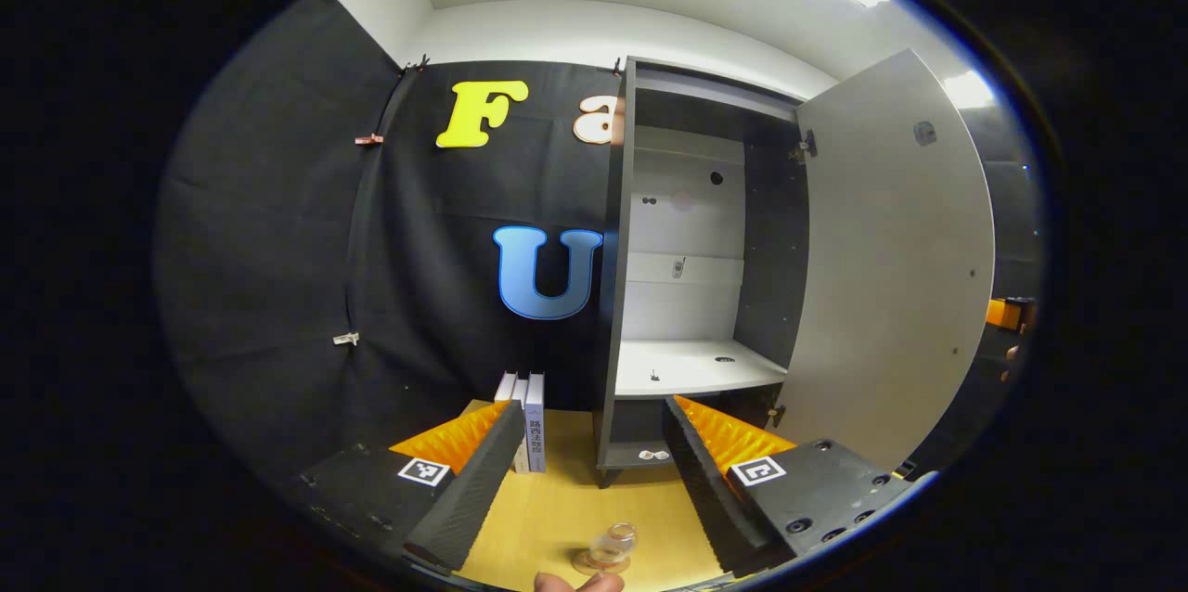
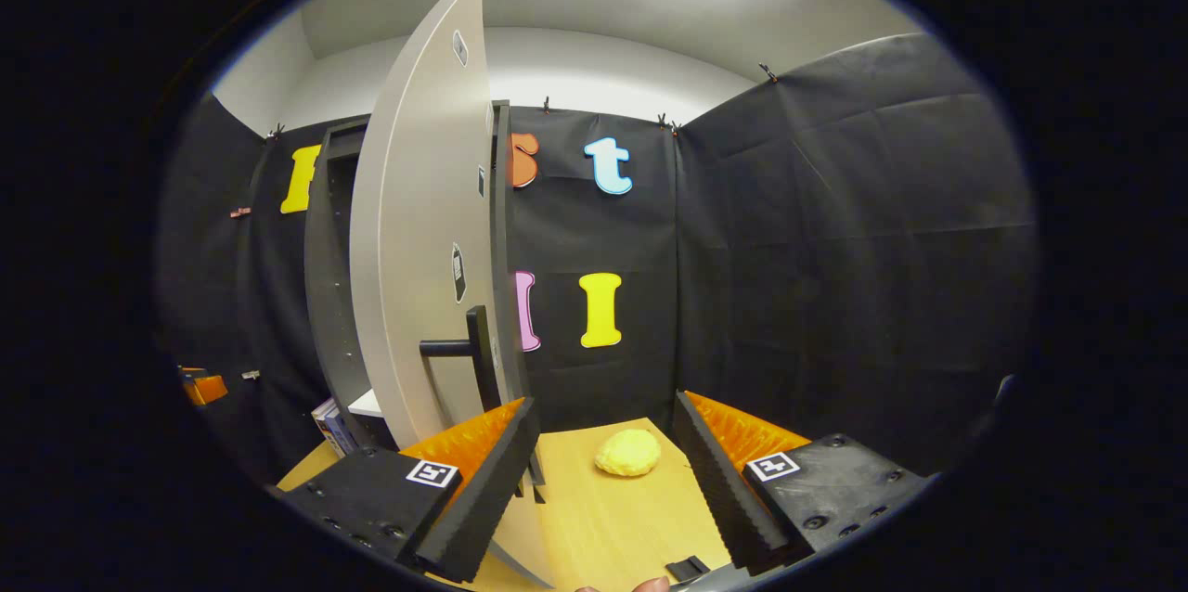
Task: Open the cabinet door with the right hand, grasp the bottle in the cabinet with the left hand and place it on the coaster, then close the cabinet door with the right hand.
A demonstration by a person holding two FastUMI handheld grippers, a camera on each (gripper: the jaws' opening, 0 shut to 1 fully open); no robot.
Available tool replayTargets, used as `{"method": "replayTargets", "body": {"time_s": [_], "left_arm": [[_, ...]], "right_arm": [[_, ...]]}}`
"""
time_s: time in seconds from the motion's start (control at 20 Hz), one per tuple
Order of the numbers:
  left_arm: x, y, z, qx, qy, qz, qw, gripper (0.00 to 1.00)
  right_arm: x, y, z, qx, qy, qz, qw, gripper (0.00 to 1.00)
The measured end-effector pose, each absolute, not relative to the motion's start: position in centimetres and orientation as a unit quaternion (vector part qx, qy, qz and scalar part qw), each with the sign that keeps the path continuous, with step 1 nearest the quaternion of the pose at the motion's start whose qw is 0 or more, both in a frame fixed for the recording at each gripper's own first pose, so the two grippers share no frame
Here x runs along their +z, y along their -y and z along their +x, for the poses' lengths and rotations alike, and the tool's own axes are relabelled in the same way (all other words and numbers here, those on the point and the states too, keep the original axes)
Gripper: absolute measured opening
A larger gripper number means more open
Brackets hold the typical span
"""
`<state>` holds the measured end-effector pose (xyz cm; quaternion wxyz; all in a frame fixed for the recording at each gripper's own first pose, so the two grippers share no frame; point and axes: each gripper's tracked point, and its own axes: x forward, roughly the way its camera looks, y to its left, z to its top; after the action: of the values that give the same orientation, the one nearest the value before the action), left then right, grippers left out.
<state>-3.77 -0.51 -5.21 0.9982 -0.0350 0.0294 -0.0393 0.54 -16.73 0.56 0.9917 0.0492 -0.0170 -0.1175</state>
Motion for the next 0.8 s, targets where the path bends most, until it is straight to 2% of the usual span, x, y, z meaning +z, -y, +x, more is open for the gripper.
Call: {"method": "replayTargets", "body": {"time_s": [0.05,0.2,0.45,0.8], "left_arm": [[-5.0,0.4,-3.9,-0.037,-0.03,-0.034,0.998,0.94],[-4.0,0.3,-4.2,-0.04,-0.021,-0.034,0.998,0.92],[-3.7,0.2,-4.4,-0.042,-0.019,-0.033,0.998,0.94],[-3.8,-0.3,-4.6,-0.043,-0.023,-0.036,0.998,0.94]], "right_arm": [[0.5,15.9,0.5,-0.111,0.016,0.054,0.992,0.97],[0.5,14.2,0.4,-0.101,0.018,0.058,0.993,0.97],[0.3,10.7,0.5,-0.08,0.017,0.084,0.993,0.97],[-0.2,3.9,2.3,-0.009,0.008,0.112,0.994,0.98]]}}
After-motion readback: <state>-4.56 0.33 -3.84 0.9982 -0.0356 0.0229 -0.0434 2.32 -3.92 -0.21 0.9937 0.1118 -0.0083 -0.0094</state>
